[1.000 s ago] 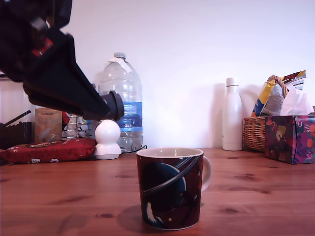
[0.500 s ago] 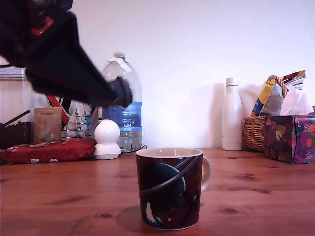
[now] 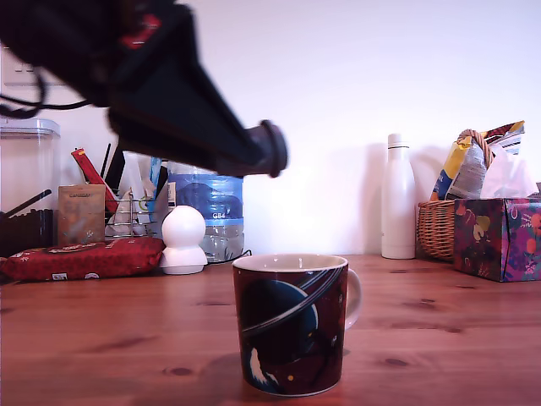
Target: Pick up the coffee capsules from the table one by one and drop them inside the nearest coffee cup
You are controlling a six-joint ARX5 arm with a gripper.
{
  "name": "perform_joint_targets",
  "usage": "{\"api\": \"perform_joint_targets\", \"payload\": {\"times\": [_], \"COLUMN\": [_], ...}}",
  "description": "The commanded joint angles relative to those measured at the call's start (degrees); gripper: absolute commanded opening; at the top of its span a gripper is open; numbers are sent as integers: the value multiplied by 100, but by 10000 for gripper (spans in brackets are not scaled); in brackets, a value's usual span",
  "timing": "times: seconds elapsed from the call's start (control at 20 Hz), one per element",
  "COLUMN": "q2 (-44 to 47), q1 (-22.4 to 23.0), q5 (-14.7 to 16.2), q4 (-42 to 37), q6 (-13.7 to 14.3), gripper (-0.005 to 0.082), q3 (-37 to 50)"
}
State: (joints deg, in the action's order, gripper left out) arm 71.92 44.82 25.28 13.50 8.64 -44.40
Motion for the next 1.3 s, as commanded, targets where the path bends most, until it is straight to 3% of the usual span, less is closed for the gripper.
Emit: {"api": "perform_joint_targets", "payload": {"times": [0.0, 0.3, 0.65, 1.25], "q2": [317, 1360, 2083, 2107], "q1": [125, 433, 457, 452], "q5": [-55, -686, -1416, -1462], "q4": [114, 1088, 1670, 1648], "q6": [20, 197, 234, 229], "gripper": [125, 125, 125, 127], "q3": [-323, -1410, -1744, -1744]}}
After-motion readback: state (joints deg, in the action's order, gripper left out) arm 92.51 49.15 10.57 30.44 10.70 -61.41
